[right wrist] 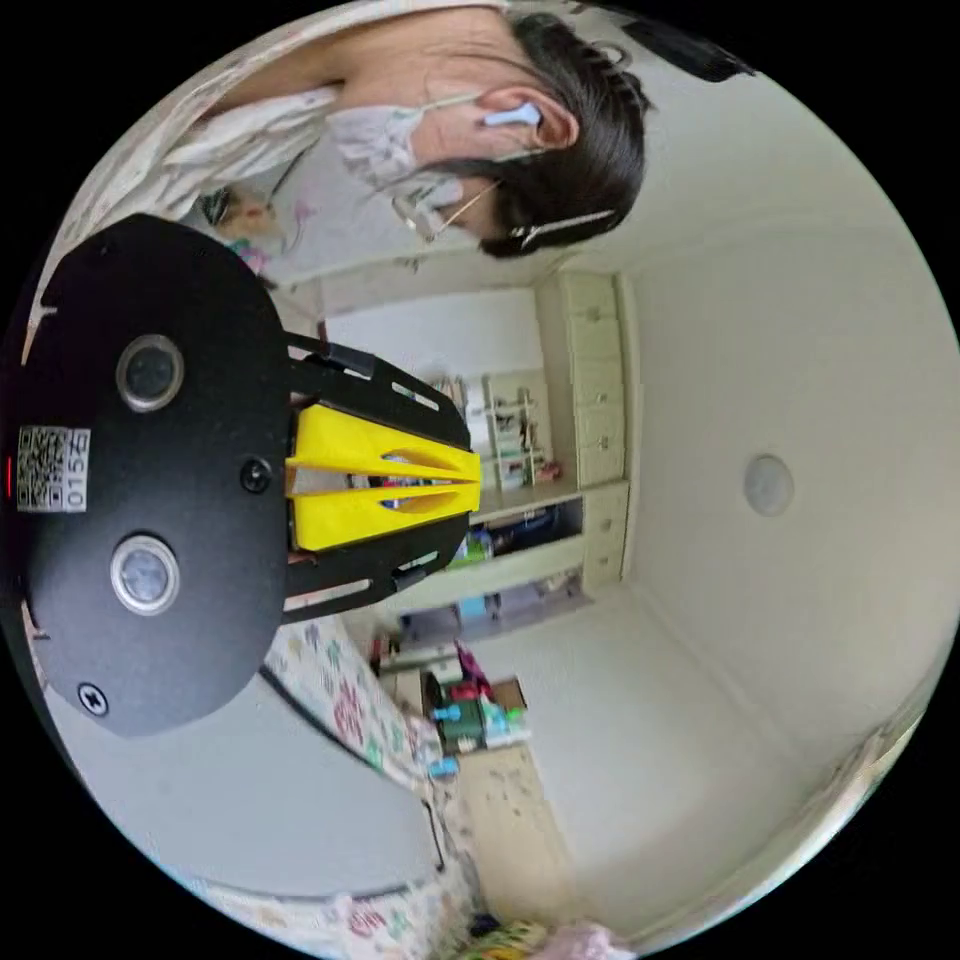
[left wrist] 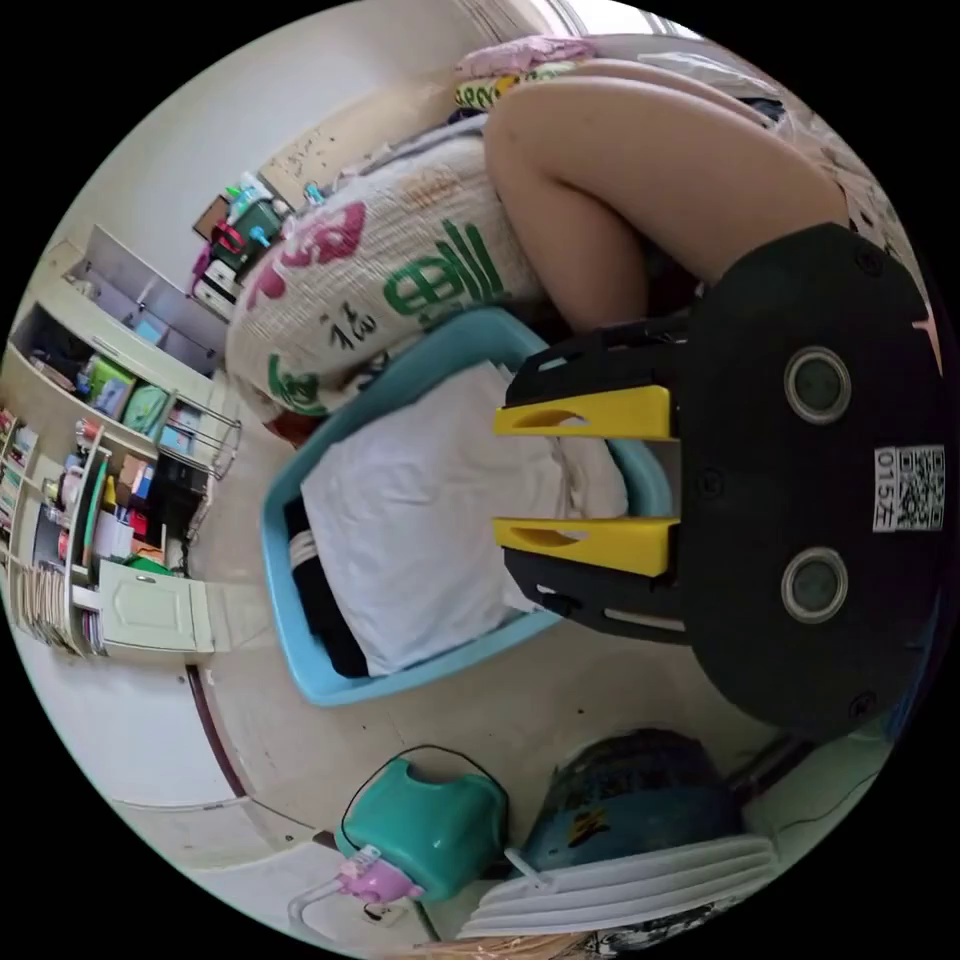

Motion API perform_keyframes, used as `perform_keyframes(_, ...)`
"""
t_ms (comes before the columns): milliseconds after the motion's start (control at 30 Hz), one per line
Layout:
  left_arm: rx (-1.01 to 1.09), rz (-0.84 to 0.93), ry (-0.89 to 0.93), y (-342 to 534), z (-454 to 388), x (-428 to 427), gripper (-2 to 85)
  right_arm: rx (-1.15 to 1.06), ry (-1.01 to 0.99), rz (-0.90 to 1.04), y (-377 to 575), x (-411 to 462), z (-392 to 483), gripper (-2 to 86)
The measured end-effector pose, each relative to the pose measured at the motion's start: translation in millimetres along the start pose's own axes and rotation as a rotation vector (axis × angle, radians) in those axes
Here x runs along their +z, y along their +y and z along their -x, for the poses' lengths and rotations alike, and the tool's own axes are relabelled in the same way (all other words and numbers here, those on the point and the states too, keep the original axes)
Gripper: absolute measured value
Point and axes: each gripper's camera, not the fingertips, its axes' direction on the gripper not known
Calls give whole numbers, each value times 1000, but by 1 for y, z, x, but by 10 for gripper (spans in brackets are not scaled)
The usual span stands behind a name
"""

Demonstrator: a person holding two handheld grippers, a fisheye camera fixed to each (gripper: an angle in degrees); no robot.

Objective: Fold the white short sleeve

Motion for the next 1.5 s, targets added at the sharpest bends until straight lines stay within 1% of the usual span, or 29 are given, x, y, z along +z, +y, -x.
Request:
perform_keyframes(33,9,35,-30,13,12,6,120,36,-47,-3,5,5,7,-5)
perform_keyframes(67,-5,73,-34,23,27,10,122,114,-139,-9,14,12,19,-5)
perform_keyframes(100,-16,93,-21,28,36,13,121,205,-237,-28,21,17,29,-5)
perform_keyframes(133,-42,123,9,37,52,17,121,237,-290,-39,24,19,35,-5)
perform_keyframes(200,-81,122,25,50,71,20,128,326,-432,-58,28,20,55,-5)
perform_keyframes(400,-174,116,32,85,103,17,123,389,-637,-62,10,-5,79,-5)
perform_keyframes(500,-184,101,27,102,115,17,111,399,-673,-58,0,-19,81,-5)
perform_keyframes(567,-233,119,68,109,131,24,108,406,-681,-71,-4,-28,78,-5)
perform_keyframes(633,-277,148,123,115,144,35,103,464,-704,-63,-7,-32,68,-5)
perform_keyframes(667,-287,152,134,119,150,39,97,508,-754,-66,-8,-33,60,-5)
perform_keyframes(733,-288,157,122,126,156,43,85,550,-813,-76,-13,-35,51,-5)
perform_keyframes(800,-294,152,127,135,164,46,72,495,-859,-140,-25,-48,51,-5)
perform_keyframes(900,-343,143,174,153,184,56,43,422,-831,-177,-43,-69,53,-5)
perform_keyframes(967,-365,131,210,164,194,60,19,414,-847,-174,-52,-72,54,-5)
perform_keyframes(1067,-353,63,402,184,206,58,0,398,-897,-102,-71,-63,55,-3)
perform_keyframes(1100,-345,45,422,187,206,54,-1,404,-914,-69,-77,-59,54,-1)
perform_keyframes(1200,-289,-78,536,196,203,19,-5,436,-938,7,-83,-50,42,11)
perform_keyframes(1267,-234,-218,670,198,197,-22,-6,464,-934,49,-82,-47,30,26)
perform_keyframes(1333,-175,-288,740,193,186,-52,-6,412,-892,114,-77,-42,21,46)
perform_keyframes(1367,-126,-324,776,187,175,-72,-6,357,-832,208,-69,-32,16,60)
perform_keyframes(1400,-103,-341,794,185,169,-81,-6,350,-783,330,-55,-16,8,80)
perform_keyframes(1433,-61,-375,833,180,157,-100,-7,367,-773,391,-46,-6,3,90)
perform_keyframes(1500,1,-426,896,174,137,-127,-7,469,-791,602,-7,26,-16,121)
